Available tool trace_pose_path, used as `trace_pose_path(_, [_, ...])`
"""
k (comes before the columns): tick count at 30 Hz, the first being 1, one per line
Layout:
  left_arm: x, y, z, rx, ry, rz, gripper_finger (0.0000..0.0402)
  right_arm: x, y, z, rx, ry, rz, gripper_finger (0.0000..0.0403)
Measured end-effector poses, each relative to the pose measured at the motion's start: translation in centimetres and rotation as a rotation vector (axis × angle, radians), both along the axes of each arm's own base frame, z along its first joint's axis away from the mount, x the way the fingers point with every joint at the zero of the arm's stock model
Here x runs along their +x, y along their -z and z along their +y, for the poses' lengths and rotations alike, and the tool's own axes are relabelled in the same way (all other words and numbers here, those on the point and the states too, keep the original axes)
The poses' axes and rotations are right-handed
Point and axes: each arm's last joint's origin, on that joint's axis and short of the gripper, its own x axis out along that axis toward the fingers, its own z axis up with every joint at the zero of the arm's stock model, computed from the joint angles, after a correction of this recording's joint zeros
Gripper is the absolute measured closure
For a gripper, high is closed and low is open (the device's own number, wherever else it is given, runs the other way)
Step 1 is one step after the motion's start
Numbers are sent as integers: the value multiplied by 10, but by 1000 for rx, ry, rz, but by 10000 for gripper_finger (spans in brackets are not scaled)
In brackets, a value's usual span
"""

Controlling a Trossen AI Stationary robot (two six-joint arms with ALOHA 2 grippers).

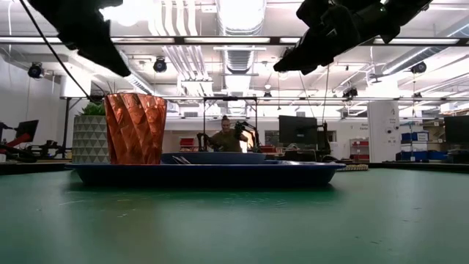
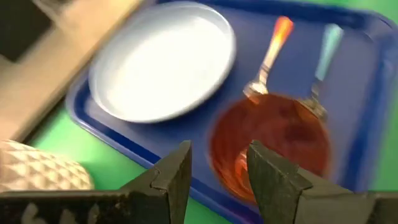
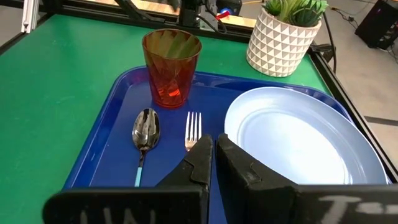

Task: Pick and place plate/cup/fork/spoon on tray
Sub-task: Return to Home Position

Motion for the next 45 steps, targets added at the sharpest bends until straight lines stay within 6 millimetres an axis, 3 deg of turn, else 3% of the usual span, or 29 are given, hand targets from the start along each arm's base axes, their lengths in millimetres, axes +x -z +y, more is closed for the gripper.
trace_pose_path(14, [9, 9, 43, 55, -243, -7, 268, 0, 1, 0, -7, -3, 6, 394])
trace_pose_path(25, [10, 27, 46, 3, -249, -34, 268, -1, -1, 1, -14, -10, 3, 394])
trace_pose_path(32, [1, 17, 45, -18, -131, -18, 268, -7, 2, 8, -43, -41, -55, 394])
trace_pose_path(37, [-14, 13, 36, -18, 88, -29, 268, -25, 12, 10, -57, -56, -140, 394])
trace_pose_path(45, [-44, 12, 39, 37, 340, -248, 281, -59, 22, 10, -82, -38, -248, 394])
